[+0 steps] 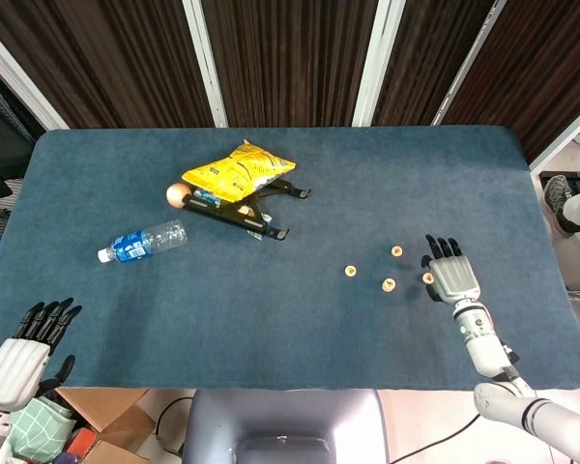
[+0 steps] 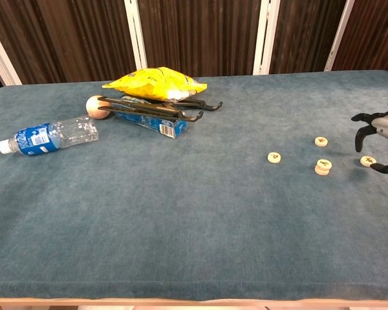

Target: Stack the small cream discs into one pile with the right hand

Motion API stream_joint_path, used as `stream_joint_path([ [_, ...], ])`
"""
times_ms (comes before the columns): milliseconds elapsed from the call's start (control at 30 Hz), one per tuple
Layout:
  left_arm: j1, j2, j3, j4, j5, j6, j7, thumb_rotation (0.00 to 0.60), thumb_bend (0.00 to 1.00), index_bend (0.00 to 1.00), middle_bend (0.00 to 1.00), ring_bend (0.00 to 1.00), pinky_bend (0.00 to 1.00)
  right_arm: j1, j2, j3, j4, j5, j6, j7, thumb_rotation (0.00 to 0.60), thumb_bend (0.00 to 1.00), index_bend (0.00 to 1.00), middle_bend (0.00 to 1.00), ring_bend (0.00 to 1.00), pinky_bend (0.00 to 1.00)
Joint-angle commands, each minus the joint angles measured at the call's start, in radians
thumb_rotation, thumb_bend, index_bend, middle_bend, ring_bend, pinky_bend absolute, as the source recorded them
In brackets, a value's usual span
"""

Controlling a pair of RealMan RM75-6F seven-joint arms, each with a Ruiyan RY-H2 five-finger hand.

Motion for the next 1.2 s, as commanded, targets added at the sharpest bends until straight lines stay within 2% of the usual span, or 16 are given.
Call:
stream_joint_path([
  [33,0.0,0.0,-0.001,0.0,-0.001,-0.001,0.001,0.6,0.47,0.0,0.0,0.0,0.04,0.006,-0.018,0.002,0.032,0.003,-0.018,0.017,0.6,0.47,0.52,0.04,0.0,0.0],
  [667,-0.002,-0.001,-0.002,0.001,-0.005,-0.004,0.0,0.6,0.47,0.0,0.0,0.0,0.04,0.005,-0.032,0.013,0.051,-0.003,-0.016,0.025,0.6,0.47,0.65,0.06,0.0,0.0],
  [967,-0.004,-0.003,-0.003,-0.002,-0.007,-0.008,0.009,0.6,0.47,0.0,0.0,0.0,0.04,0.011,0.025,0.028,-0.107,-0.056,0.045,0.04,0.6,0.47,0.65,0.06,0.0,0.0],
  [1200,-0.002,-0.002,-0.002,-0.001,-0.005,-0.004,0.005,0.6,0.47,0.0,0.0,0.0,0.04,0.045,0.037,0.041,-0.229,-0.046,0.042,-0.039,0.6,0.47,0.65,0.06,0.0,0.0],
])
